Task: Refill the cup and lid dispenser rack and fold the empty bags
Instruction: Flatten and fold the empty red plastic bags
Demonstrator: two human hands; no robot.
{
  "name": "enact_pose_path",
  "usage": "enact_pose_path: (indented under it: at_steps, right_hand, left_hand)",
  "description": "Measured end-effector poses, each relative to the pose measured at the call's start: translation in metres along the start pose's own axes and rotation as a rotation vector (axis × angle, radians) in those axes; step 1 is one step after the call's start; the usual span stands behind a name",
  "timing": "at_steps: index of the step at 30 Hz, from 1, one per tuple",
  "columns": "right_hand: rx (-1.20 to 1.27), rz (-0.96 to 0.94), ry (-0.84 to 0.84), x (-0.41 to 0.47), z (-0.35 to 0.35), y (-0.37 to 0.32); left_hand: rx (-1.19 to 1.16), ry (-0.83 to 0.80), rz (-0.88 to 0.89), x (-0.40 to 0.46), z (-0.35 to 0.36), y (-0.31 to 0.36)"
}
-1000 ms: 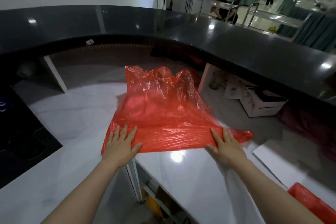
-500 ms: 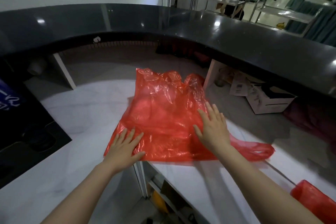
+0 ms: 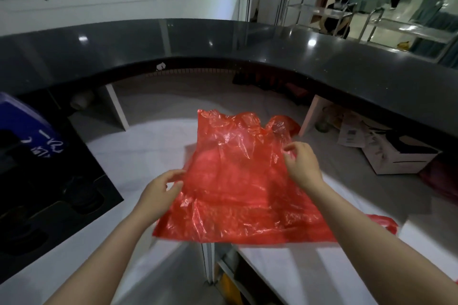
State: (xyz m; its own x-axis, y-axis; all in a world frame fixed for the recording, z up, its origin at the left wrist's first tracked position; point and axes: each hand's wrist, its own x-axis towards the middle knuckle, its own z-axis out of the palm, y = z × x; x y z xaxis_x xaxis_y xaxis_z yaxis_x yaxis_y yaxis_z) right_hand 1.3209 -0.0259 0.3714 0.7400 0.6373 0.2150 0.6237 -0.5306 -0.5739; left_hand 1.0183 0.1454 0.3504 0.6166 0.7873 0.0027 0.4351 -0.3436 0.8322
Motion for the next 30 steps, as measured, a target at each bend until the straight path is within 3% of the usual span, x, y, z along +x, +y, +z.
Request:
enact_pose_path:
  at_steps: [4,11,13,15,19,26,30]
  right_hand:
    - [0.11,0.147,0.024,0.017,-0.001,0.005]
    - [0.117,0.242,-0.247,0.007,0.007,0.014]
    - [0.168,0.253,-0.302,0.001,0.003,0.01]
    - [0.088,0.247,-0.237,0.005,-0.007,0.009]
    - [-0.016,0.276,0.06,0.033,-0.025,0.028]
    - [-0.067,0.375,-0.111,0.084,-0.004,0.072]
    - [-0.01,0.313,-0.195,0.11,0.01,0.074]
  left_hand:
    - [-0.03,0.035,0.016,0.032,-0.011,0.005]
    - [-0.127,-0.037,-0.037,0.087,0.001,0.014]
    - [-0.15,0.012,-0.043,0.104,0.009,0.015]
    - [-0.21,0.074,-0.064,0.124,0.014,0.017]
    - [-0.439,0.097,-0.107,0.162,0.022,0.034]
    - [-0.508,-0.011,-0.136,0.19,0.028,0.039]
    - [-0.609,-0.047,-0.21,0.192,0.027,0.037]
